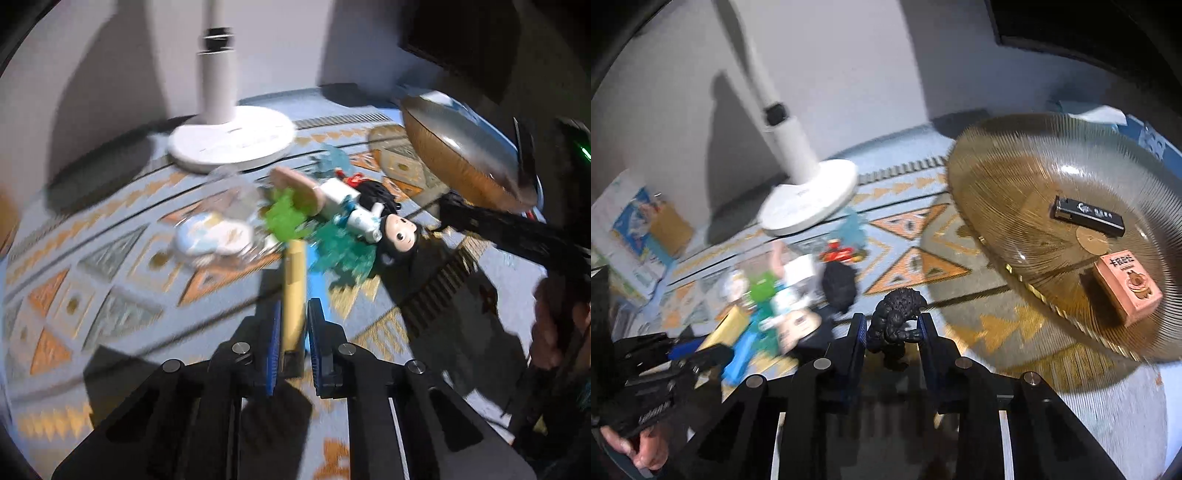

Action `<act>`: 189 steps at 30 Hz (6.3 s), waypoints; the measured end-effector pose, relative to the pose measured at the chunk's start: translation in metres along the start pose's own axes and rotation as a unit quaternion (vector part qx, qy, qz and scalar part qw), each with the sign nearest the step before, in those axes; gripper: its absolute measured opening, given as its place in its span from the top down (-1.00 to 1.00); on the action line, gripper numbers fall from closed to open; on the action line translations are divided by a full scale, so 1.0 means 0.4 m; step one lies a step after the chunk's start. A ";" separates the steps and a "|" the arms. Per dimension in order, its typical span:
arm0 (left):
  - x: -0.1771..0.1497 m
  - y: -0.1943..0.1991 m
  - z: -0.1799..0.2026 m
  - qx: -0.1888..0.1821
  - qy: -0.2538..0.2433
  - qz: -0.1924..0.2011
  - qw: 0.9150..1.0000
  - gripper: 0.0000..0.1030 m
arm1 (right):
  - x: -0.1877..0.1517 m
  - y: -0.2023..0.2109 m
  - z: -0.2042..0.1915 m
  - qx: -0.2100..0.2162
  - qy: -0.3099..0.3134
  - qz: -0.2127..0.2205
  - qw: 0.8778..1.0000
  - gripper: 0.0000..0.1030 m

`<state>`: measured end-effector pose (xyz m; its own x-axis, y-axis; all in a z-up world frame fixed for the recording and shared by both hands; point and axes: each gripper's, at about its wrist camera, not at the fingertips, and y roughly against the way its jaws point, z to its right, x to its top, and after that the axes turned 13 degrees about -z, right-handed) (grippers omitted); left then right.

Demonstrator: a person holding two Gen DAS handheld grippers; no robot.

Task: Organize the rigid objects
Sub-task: 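Grasp the yellow stick with the left tool while the right tool grasps the black figurine, then carry both held items into the amber glass bowl and open both tools, then move both open tools back toward the remaining objects on the rug, then grasp the blue box with the left tool while the right tool grasps the cartoon figure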

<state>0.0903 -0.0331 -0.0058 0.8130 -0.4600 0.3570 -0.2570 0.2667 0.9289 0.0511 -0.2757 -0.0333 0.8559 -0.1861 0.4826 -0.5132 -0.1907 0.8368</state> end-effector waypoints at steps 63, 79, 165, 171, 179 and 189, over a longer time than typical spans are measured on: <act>-0.166 0.012 -0.024 0.056 0.104 0.063 0.991 0.58 | -0.250 -0.015 -0.201 -0.026 0.112 -0.017 0.993 0.10; -0.142 0.059 0.023 0.063 0.103 0.075 0.990 0.58 | -0.200 0.121 -0.060 0.057 0.040 0.027 0.997 0.34; -0.206 0.044 -0.080 0.106 0.121 0.093 0.983 -0.37 | -0.168 -0.065 -0.187 0.006 0.069 -0.017 0.997 -0.23; -0.188 0.044 -0.054 0.105 0.108 0.081 0.985 -0.37 | -0.148 -0.056 -0.152 0.054 0.046 -0.035 0.997 -0.24; -0.068 -0.001 0.007 0.036 0.073 0.047 0.996 -0.36 | -0.045 -0.026 -0.124 0.028 0.042 -0.025 0.998 -0.24; -0.005 -0.056 0.032 -0.004 0.056 0.014 0.998 -0.14 | 0.021 -0.112 -0.091 0.090 0.013 -0.060 0.994 0.00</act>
<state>0.0878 -0.0490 -0.0261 0.8592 -0.3541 0.3694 -0.2773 0.2845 0.9177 0.0834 -0.2335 -0.0573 0.9115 -0.1278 0.3909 -0.4091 -0.3796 0.8298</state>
